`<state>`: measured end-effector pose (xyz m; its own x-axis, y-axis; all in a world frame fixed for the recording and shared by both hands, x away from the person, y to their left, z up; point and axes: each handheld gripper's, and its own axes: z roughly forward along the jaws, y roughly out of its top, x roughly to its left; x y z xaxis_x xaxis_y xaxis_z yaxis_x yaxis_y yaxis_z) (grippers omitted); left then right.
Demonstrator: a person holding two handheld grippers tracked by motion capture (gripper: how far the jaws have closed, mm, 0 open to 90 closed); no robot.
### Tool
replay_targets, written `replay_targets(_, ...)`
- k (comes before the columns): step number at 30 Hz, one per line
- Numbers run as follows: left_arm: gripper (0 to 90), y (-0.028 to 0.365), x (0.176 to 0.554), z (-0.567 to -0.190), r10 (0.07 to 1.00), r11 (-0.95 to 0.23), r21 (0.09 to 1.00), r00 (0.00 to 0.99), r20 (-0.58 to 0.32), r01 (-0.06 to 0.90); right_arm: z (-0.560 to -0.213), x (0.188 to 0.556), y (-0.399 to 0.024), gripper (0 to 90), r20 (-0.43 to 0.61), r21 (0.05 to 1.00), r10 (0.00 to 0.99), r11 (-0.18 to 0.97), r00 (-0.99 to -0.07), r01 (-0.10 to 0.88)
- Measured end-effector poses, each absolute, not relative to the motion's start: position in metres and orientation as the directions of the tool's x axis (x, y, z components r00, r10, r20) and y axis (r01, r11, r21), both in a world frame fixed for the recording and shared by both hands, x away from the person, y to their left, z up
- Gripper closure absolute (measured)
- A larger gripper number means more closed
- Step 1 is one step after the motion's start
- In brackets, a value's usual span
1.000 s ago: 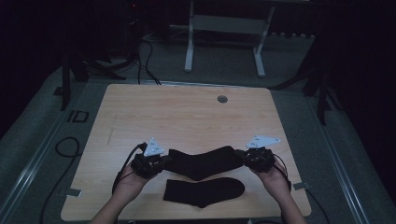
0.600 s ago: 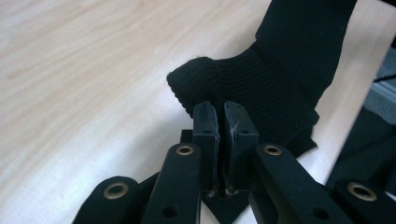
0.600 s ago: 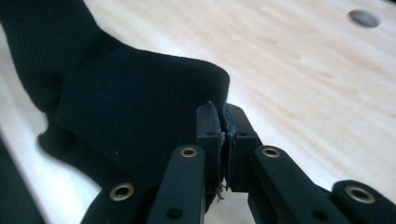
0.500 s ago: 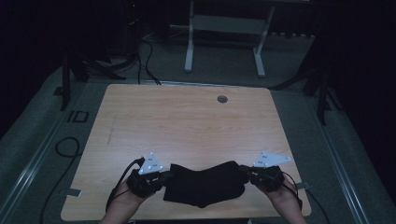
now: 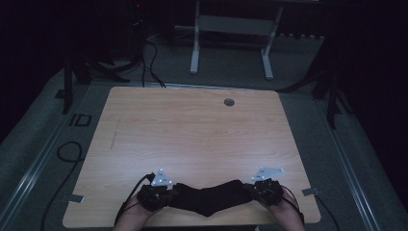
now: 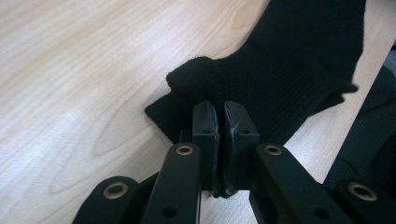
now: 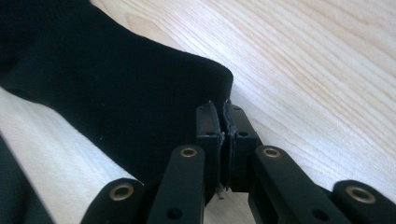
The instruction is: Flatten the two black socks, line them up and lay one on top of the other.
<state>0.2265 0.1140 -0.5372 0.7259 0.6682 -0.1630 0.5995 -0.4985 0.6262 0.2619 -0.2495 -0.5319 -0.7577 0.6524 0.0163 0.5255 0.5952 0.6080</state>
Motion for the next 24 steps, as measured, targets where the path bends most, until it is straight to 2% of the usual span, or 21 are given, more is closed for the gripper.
replay_targets(9,84.3,0.112,0.228,-0.546,0.67,-0.516,0.612,0.728,-0.148,0.599,-0.541,0.269,-0.255,85.3,0.034,0.6,0.664,0.584,-0.747,0.546)
replay_targets(12,81.6,0.112,0.229,-0.546,0.672,-0.516,0.615,0.727,-0.141,0.597,-0.541,0.269,-0.254,84.4,0.033,0.602,0.662,0.584,-0.748,0.544)
replay_targets(16,64.4,0.117,0.229,-0.536,0.693,-0.5,0.636,0.712,-0.115,0.589,-0.535,0.267,-0.255,70.9,0.05,0.615,0.657,0.573,-0.752,0.541)
replay_targets(18,62.8,0.123,0.229,-0.529,0.71,-0.472,0.66,0.696,-0.11,0.585,-0.527,0.266,-0.254,64.3,0.038,0.634,0.654,0.568,-0.755,0.524)
replay_targets(19,62.9,0.125,0.229,-0.526,0.716,-0.462,0.673,0.691,-0.103,0.578,-0.522,0.265,-0.254,64.5,0.033,0.643,0.65,0.568,-0.76,0.513)
replay_targets(20,67.0,0.125,0.228,-0.523,0.707,-0.457,0.691,0.7,-0.099,0.559,-0.517,0.264,-0.254,67.4,0.027,0.653,0.649,0.564,-0.76,0.505)
replay_targets(22,75.4,0.122,0.222,-0.521,0.683,-0.452,0.736,0.726,-0.078,0.504,-0.509,0.26,-0.251,80.8,0.021,0.684,0.64,0.551,-0.768,0.478)
replay_targets(24,82.7,0.114,0.215,-0.521,0.651,-0.488,0.758,0.759,-0.015,0.434,-0.505,0.254,-0.245,88.7,-0.001,0.688,0.623,0.568,-0.782,0.451)
